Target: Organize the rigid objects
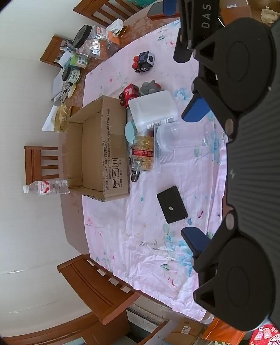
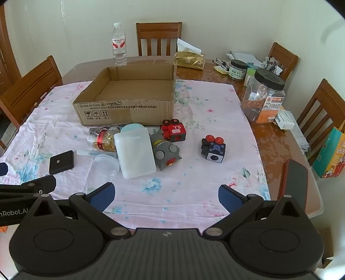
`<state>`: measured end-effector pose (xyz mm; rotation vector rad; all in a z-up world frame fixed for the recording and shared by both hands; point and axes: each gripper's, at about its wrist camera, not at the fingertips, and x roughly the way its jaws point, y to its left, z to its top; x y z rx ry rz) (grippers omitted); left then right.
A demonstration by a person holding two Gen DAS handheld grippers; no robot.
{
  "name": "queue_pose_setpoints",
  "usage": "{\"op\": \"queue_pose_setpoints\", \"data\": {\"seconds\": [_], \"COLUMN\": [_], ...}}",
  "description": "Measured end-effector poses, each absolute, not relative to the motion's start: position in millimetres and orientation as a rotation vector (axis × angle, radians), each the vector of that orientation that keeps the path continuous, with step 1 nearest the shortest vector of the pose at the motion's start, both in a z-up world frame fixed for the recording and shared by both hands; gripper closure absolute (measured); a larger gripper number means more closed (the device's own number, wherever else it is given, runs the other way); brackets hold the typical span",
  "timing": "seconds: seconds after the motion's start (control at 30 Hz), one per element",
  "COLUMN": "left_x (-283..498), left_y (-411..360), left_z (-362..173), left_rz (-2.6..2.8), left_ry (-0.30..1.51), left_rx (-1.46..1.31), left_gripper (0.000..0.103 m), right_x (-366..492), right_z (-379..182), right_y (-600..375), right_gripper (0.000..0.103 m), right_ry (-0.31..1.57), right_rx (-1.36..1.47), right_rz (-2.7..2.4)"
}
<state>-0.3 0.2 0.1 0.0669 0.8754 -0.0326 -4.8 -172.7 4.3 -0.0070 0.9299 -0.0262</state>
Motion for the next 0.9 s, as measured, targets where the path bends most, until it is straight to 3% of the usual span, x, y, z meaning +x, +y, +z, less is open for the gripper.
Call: {"op": "queue_pose_setpoints", "data": {"seconds": [0.9], "left_x": [-2], "left_y": [0], "left_z": [6], "left_rz": [-0.024], "left_ry": [0.870], "left_rx": [0.071], "left_gripper": [0.000], "right_x": [-7], "right_z": [11], "right_y": [-174], "right_gripper": [0.000], "right_ry": [0.911], "right_rx": [-0.012], "right_rz": [-0.027]}}
